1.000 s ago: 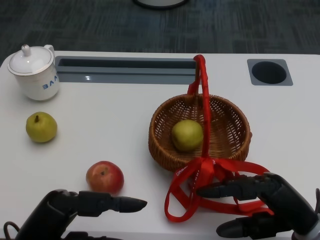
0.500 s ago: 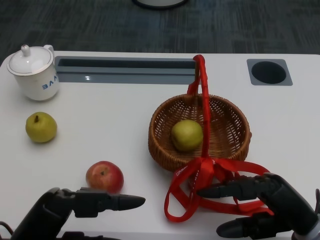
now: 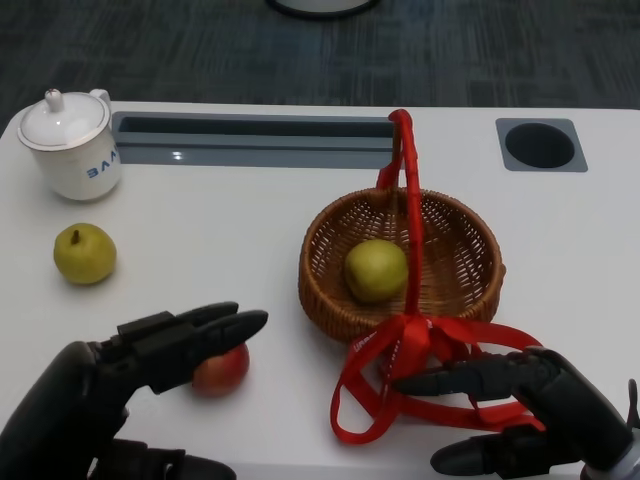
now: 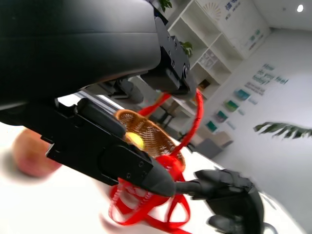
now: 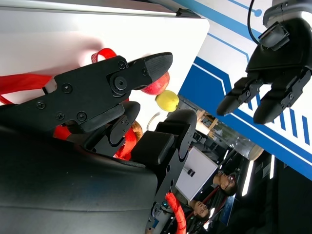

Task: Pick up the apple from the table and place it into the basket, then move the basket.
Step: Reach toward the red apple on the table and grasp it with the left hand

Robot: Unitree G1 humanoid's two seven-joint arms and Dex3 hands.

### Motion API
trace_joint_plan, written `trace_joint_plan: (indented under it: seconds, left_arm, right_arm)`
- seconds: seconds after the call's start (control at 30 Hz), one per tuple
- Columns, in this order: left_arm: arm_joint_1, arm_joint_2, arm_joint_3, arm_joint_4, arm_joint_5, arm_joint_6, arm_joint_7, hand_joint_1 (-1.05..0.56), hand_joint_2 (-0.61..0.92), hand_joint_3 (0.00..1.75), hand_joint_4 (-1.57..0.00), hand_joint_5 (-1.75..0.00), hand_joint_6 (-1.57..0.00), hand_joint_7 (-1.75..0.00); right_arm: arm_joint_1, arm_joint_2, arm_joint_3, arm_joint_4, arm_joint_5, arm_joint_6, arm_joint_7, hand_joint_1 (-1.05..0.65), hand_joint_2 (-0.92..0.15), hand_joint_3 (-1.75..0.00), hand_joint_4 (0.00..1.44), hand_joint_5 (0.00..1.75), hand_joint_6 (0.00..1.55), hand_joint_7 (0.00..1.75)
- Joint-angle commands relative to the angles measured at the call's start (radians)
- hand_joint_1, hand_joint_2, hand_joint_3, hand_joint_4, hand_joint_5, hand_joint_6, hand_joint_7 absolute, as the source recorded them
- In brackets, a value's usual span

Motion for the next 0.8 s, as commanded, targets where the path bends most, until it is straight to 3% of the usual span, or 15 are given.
trace_joint_plan:
  seconds: [0.03, 0.33, 0.8]
  left_arm:
    - [-0.046, 0.021, 0.033, 0.012, 0.112, 0.014, 0.082, -0.97, 0.87, 0.00, -0.28, 0.00, -0.26, 0.00]
    - [-0.159, 0.073, -0.016, 0.139, 0.237, 0.110, 0.190, -0.99, 0.80, 0.00, -0.20, 0.00, -0.20, 0.00]
    - [-0.395, 0.104, -0.211, 0.579, 0.325, 0.130, 0.340, -0.86, 0.69, 0.00, -0.36, -0.04, -0.31, -0.02]
  right_arm:
    - [-0.009, -0.009, -0.007, 0.007, 0.005, -0.012, -0.003, -0.42, -0.83, 0.00, 0.92, 0.01, 0.87, 0.00]
    - [-0.009, -0.008, -0.005, 0.004, 0.013, -0.011, 0.002, -0.41, -0.82, 0.00, 0.93, 0.01, 0.87, 0.00]
    - [0.002, -0.011, -0.005, -0.014, 0.008, -0.006, -0.005, -0.41, -0.81, 0.00, 0.95, 0.01, 0.89, 0.01]
